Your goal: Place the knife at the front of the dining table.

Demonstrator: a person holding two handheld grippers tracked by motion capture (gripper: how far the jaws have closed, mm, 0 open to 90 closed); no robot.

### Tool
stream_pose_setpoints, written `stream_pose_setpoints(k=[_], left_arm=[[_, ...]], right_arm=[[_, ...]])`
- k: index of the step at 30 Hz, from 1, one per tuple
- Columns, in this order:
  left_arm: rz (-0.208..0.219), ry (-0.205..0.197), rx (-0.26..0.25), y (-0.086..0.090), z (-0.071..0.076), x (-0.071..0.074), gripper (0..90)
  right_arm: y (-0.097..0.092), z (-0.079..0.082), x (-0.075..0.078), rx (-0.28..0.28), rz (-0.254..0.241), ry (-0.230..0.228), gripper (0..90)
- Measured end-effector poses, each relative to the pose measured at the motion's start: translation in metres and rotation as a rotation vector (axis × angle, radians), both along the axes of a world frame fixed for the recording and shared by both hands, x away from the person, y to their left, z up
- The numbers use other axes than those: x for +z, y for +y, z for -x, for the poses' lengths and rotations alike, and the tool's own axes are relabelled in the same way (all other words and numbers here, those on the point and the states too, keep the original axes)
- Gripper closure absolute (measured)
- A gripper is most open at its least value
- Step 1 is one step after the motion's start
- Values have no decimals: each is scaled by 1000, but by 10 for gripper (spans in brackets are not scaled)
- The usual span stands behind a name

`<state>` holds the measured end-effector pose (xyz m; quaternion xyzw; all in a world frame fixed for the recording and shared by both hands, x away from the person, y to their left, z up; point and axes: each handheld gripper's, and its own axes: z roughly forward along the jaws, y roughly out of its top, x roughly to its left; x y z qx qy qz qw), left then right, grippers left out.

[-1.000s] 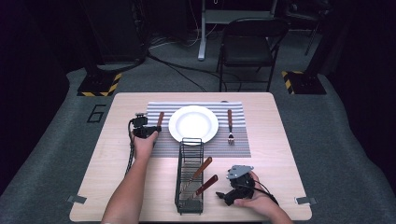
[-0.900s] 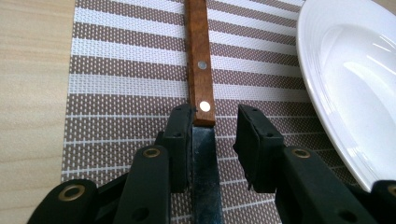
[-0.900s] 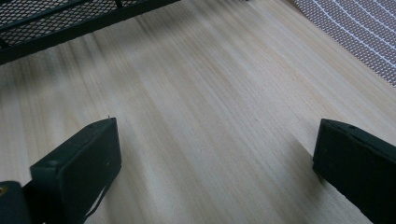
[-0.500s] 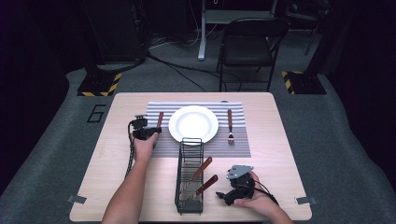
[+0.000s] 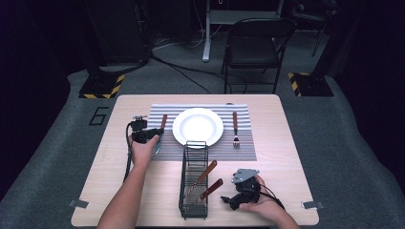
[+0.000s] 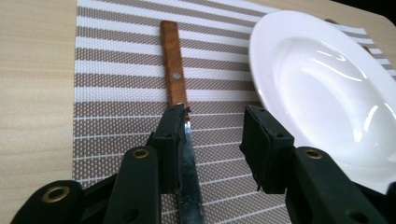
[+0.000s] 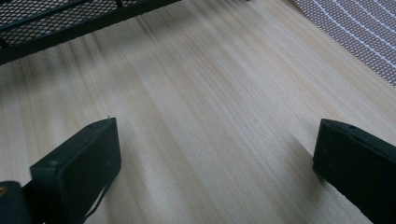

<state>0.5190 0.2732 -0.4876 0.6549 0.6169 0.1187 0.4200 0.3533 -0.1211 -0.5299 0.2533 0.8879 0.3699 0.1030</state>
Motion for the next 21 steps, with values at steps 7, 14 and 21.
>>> stream_pose_setpoints(k=[7, 14, 21], left_arm=[[-26, -13, -35, -4, 6, 8, 590], [-47, -21, -70, 0, 17, 16, 582], [-52, -61, -119, -4, 32, 35, 579]], right_arm=[[0, 0, 0, 0, 0, 0, 3], [0, 0, 0, 7, 5, -3, 3], [0, 0, 0, 7, 5, -3, 3]])
